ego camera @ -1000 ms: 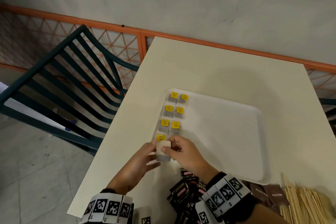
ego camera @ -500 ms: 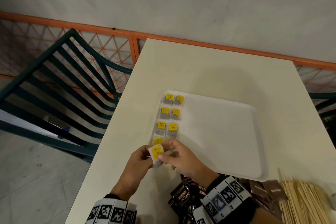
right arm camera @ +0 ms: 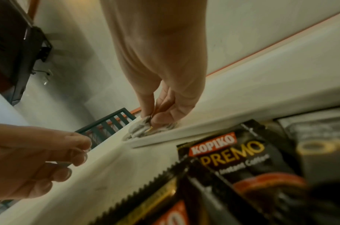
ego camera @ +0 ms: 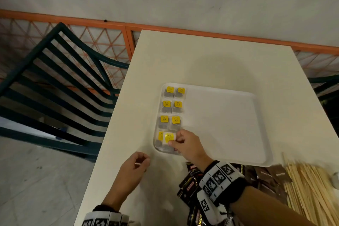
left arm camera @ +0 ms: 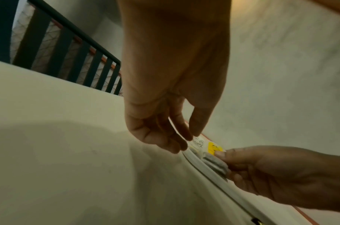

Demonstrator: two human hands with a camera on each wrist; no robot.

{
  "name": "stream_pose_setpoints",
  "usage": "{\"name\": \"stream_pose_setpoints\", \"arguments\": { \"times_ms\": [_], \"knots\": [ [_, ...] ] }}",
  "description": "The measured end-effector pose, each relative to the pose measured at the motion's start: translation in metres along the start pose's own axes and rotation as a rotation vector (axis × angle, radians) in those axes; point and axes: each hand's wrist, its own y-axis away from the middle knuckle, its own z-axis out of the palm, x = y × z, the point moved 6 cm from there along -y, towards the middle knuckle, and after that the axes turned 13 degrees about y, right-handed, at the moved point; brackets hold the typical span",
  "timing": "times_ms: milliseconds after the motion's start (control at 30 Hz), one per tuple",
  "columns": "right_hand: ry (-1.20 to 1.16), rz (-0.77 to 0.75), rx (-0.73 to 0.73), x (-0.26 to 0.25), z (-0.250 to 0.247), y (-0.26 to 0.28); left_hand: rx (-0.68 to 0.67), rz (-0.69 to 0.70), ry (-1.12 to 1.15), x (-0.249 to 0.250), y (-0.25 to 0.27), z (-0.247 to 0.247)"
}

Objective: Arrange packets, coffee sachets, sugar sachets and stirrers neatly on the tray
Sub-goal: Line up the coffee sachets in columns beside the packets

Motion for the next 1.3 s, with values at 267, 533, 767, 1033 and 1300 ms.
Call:
{"name": "stream_pose_setpoints", "arguments": {
  "times_ms": [267,533,767,1033,1300],
  "knots": [
    [0.313,-0.087,0.117,-0.012,-0.005,0.006,-0.204,0.084,-0.246,-0.009,0.012,0.011],
    [0.319,-0.031,0.168,-0.001,-0.084,0.059,-0.291,0.122,-0.337,0.006,0.019,0.038],
    [0.593,-0.118,-0.122,0.049,-0.096,0.116,-0.311,0.049,-0.455,0.009,0.023,0.079],
    [0.974,-0.375,-0.383,0.077,-0.065,0.145,-0.317,-0.028,-0.497,0.002,0.030,0.116],
    [0.980,-0.558,-0.272,0.062,-0.070,0.129,-0.284,0.001,-0.446,0.007,0.038,0.105]
  ]
}}
